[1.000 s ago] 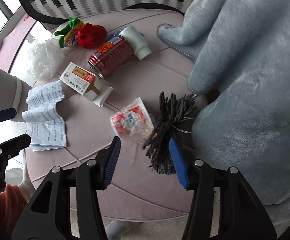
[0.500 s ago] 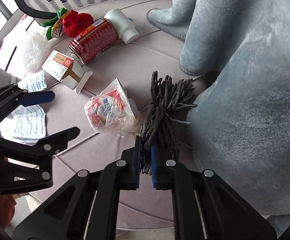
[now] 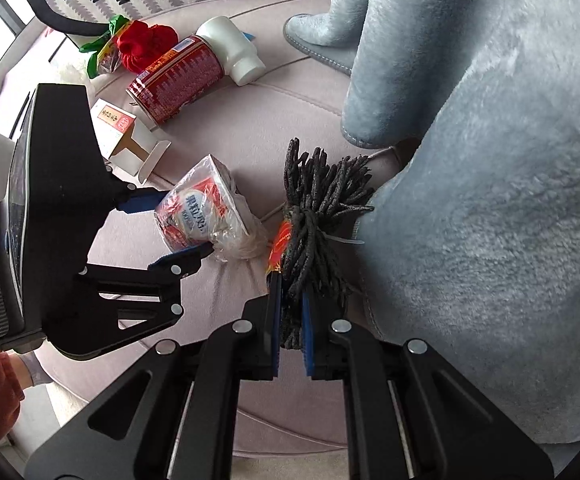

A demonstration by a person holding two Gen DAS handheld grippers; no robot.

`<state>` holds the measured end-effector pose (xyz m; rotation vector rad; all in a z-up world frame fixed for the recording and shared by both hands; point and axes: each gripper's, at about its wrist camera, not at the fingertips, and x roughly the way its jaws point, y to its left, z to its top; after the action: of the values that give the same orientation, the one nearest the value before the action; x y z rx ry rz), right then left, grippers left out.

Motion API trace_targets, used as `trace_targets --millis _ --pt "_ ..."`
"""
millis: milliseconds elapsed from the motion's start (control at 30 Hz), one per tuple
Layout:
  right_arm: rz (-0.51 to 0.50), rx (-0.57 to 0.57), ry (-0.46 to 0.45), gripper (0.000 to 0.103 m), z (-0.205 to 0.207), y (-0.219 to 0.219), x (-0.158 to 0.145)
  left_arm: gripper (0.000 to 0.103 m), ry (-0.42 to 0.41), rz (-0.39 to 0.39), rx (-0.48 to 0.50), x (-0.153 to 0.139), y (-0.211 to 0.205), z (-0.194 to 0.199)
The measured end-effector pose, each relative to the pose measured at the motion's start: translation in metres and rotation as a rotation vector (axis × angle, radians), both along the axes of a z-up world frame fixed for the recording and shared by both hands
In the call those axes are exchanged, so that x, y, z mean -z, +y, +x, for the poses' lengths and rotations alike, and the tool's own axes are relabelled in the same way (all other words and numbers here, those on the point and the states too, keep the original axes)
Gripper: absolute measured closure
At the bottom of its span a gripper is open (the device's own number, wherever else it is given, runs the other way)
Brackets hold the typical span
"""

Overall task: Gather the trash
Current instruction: 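Grasp the black tassel with the right tool while the left tool grasps the wrapped cup, then open both tools over the grey bin, dropping tassel and cup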

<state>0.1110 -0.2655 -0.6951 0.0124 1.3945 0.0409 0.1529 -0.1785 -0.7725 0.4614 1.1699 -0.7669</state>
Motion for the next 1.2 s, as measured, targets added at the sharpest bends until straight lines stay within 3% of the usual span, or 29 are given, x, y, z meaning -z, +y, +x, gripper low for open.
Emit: trace_targets --millis 267,533,833,1200 --pt "0.003 -0.019 0.015 0.095 0.004 0.021 -0.019 0.056 0.023 -0.035 -0.018 -0.038 0.036 -0.006" --pt "0.028 -0.102 0.014 0.095 0.018 0.084 -0.061 0.056 0.034 -0.042 -0.121 -0.097 0.113 -0.009" --pt "0.074 -0.310 -0.004 0.095 0.045 0.217 -0.121 0.056 0.030 -0.037 -0.379 -0.164 0.242 -0.016" --pt "0.177 -0.640 -0.089 0.095 0.083 0.434 -0.195 0.056 -0.035 0.015 -0.794 -0.240 0.442 -0.033"
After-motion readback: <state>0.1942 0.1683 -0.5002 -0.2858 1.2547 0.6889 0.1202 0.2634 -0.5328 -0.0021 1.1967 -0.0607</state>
